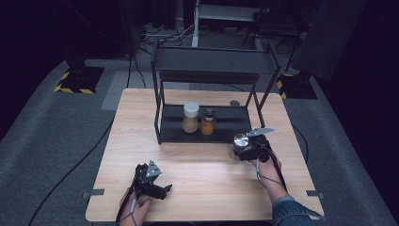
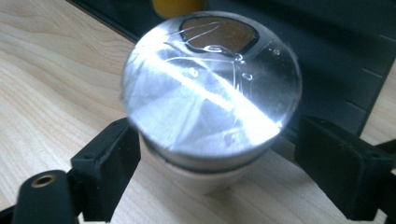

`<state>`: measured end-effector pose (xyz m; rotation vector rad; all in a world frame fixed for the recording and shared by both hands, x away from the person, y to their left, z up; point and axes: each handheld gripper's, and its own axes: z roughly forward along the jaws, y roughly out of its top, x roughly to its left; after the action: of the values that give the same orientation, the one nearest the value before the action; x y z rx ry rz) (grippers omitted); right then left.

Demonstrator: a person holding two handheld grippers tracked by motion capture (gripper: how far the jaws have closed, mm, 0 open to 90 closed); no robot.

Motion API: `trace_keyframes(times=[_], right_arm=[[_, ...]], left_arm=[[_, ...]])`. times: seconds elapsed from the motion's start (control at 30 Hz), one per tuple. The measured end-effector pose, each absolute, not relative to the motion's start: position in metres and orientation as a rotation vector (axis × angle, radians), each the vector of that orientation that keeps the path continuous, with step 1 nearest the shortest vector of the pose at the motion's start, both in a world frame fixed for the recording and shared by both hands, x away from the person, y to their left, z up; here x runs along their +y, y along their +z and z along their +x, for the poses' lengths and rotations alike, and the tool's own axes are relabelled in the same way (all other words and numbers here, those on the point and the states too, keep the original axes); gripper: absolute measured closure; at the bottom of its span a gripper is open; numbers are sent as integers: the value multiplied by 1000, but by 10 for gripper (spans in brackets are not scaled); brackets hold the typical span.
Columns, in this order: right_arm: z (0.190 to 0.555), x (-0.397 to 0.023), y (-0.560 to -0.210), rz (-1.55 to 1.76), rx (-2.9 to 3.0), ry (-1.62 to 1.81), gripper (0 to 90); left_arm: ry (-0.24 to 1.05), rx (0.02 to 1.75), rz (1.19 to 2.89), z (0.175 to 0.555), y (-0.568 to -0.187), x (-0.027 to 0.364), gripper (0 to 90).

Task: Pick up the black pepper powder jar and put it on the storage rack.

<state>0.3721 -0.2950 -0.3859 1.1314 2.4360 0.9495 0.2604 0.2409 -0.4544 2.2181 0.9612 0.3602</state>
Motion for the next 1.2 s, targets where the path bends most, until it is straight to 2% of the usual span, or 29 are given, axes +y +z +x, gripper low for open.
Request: trace_keyframes(times=[0.3, 0.47, 0.9, 1.2], right_arm=[[388, -290, -391, 1157, 2477, 946, 210], [392, -284, -389, 1136, 2500, 932, 289], [394, -273, -376, 1095, 2535, 859, 304], [389, -275, -349, 1062, 2521, 884, 304]], left_arm=[[360, 961, 2219, 260, -454, 241, 0], [359, 963, 2218, 260, -454, 241, 0], [359, 963, 2217, 260, -454, 241, 0], [359, 962, 2218, 260, -454, 241, 0]])
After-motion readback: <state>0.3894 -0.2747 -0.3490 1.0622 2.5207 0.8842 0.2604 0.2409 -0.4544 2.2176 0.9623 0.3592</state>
